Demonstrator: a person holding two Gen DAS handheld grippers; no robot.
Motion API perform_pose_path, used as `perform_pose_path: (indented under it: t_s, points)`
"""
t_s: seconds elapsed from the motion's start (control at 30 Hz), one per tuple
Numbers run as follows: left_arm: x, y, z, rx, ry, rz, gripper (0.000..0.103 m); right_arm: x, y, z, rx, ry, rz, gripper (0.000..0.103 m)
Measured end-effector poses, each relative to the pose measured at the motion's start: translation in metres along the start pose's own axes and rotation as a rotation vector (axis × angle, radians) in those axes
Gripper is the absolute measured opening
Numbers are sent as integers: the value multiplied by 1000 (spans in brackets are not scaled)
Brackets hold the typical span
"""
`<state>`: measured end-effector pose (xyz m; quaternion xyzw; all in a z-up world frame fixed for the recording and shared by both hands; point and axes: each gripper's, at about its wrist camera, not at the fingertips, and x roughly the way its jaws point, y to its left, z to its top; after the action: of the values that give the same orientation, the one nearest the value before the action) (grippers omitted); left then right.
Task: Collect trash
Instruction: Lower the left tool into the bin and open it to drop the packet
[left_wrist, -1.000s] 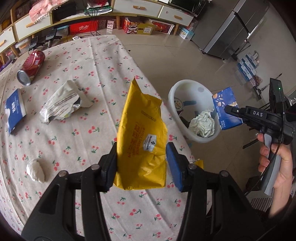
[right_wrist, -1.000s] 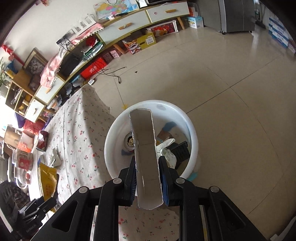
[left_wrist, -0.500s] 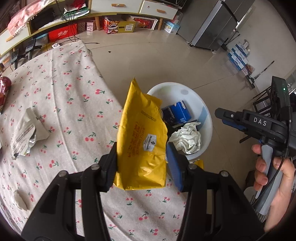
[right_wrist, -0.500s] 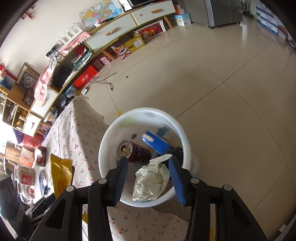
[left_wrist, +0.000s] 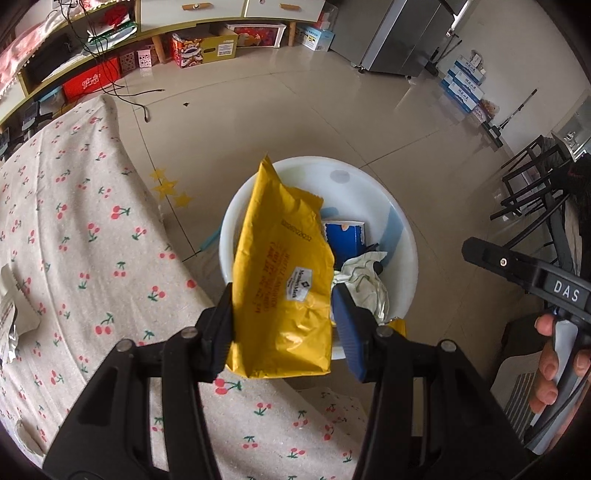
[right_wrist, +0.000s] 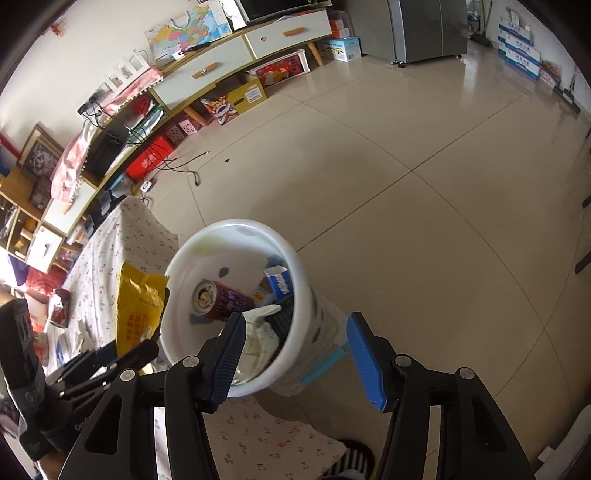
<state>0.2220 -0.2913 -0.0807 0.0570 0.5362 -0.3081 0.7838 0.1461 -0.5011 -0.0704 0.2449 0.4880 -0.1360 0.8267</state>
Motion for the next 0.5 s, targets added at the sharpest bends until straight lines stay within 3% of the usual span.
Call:
perform_pose_path:
  t_s: [0.07,0.13,0.2,0.5]
  points:
    - [3,-3,2,12,-12,-1,52,-3,-5,-1,3,-4,-11,60]
    - [3,-4,3,24,-36,-11,60,-5,-8,-1,8,-8,-11,61]
    - [0,-3,2,26,-57,11,78,-7,-11,-3,12,-11,-7,61]
    - [-18,5,-1,33,-78,54,81,-17,-6,-4,1,-38,-10,65]
